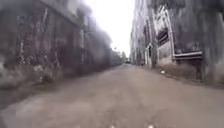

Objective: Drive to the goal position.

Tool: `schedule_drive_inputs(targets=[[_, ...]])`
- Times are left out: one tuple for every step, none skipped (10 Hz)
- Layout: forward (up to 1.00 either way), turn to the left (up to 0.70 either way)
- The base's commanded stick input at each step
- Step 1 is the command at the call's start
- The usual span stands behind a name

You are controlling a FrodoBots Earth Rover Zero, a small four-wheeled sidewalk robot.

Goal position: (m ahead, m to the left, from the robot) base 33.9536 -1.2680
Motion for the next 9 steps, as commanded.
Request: schedule_drive_inputs(targets=[[1.0,0.0],[1.0,0.0],[1.0,0.0],[1.0,0.0],[1.0,0.0],[1.0,0.0],[1.0,0.0],[1.0,0.0],[1.0,0.0]])
